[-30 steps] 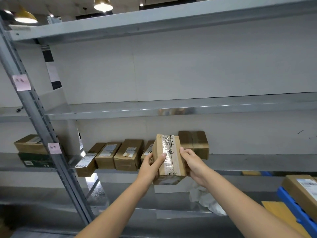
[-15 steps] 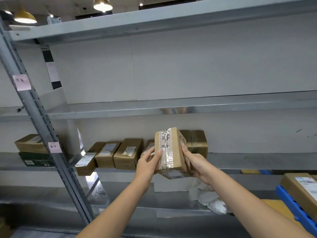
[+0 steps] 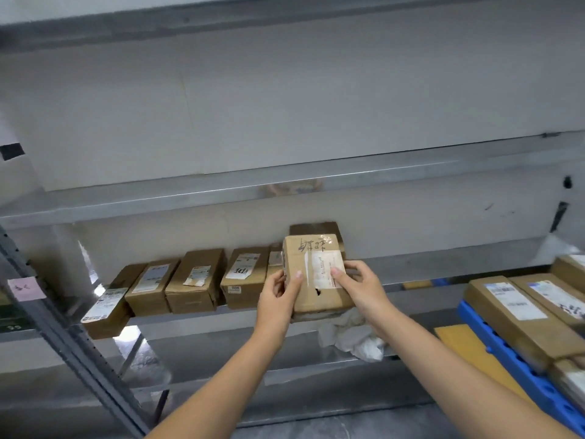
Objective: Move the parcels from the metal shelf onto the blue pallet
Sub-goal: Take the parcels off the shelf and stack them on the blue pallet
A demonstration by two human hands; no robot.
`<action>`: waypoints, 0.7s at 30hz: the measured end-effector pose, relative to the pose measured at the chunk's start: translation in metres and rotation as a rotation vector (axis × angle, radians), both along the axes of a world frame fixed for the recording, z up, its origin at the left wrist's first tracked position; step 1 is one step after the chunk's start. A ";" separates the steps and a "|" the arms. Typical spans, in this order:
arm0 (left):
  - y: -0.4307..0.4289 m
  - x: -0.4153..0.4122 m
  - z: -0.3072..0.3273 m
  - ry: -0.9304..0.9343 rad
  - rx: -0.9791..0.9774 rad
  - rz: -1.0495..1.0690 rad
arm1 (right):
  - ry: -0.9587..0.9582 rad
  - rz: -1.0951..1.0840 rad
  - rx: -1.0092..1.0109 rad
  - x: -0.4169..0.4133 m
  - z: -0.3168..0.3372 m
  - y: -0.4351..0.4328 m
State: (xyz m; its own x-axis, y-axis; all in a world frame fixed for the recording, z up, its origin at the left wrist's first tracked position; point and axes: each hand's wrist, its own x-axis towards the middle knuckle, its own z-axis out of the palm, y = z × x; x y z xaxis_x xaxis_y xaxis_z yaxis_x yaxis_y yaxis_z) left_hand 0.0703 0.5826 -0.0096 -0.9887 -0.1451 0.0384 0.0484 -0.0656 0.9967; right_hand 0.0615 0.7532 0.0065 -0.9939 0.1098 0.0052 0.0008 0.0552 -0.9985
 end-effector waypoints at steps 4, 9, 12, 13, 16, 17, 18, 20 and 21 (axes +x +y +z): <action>0.033 -0.012 -0.005 0.008 0.007 -0.100 | -0.029 -0.113 0.019 0.009 -0.003 0.033; 0.085 -0.022 -0.009 0.026 -0.031 -0.250 | -0.053 -0.254 0.015 0.032 0.001 0.075; 0.124 -0.020 -0.016 0.007 -0.007 -0.356 | -0.083 -0.359 0.027 0.055 0.001 0.107; 0.138 -0.018 -0.019 -0.009 0.008 -0.398 | -0.092 -0.398 0.034 0.063 0.000 0.119; 0.178 -0.007 -0.029 -0.044 0.038 -0.520 | -0.106 -0.521 0.052 0.090 -0.001 0.149; 0.191 -0.002 -0.032 -0.050 0.044 -0.559 | -0.113 -0.562 0.049 0.101 -0.003 0.158; 0.203 0.003 -0.034 -0.050 0.038 -0.595 | -0.123 -0.599 0.045 0.112 -0.005 0.166; 0.227 0.017 -0.037 -0.048 0.023 -0.666 | -0.147 -0.671 0.049 0.136 -0.007 0.181; 0.237 0.023 -0.039 -0.050 0.020 -0.694 | -0.162 -0.701 0.057 0.145 -0.007 0.188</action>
